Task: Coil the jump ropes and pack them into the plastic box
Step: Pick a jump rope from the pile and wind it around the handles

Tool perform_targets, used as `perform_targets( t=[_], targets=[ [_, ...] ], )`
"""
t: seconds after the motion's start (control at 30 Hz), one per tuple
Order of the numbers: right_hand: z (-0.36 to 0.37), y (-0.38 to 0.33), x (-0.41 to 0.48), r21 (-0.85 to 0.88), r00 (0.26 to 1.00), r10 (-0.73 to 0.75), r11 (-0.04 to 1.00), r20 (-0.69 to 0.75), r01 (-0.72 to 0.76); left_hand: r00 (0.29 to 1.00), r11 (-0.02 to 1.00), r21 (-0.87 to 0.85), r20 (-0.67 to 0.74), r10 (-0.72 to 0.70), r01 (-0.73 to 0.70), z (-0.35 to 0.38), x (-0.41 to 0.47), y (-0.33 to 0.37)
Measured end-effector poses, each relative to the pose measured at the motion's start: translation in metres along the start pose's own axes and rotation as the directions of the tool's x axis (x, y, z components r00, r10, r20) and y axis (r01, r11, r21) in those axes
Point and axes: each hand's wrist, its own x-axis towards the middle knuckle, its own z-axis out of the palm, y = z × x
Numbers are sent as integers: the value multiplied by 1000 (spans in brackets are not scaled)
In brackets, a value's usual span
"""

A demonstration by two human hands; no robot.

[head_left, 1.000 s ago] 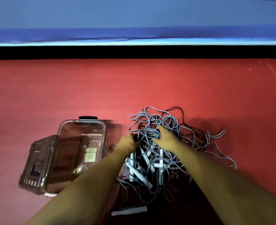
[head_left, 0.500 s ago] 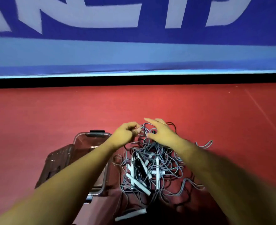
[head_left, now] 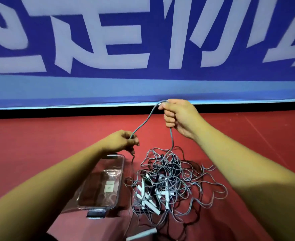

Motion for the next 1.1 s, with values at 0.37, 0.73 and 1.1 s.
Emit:
perform_targets(
  t=[0.37, 0.73, 1.1],
  targets=[
    [0, -17, -53, -541, 1000, -9, 841, -21, -4, 968, 904, -381, -225, 113, -194, 6, -59, 63],
    [32, 45, -77, -564, 900, 266, 825, 344, -28, 955, 724, -651, -295, 37, -229, 13, -54, 75],
    [24, 5, -59, 81, 993, 119, 989, 21, -120, 917, 974, -201, 360, 172, -104, 38, -59, 21]
  ],
)
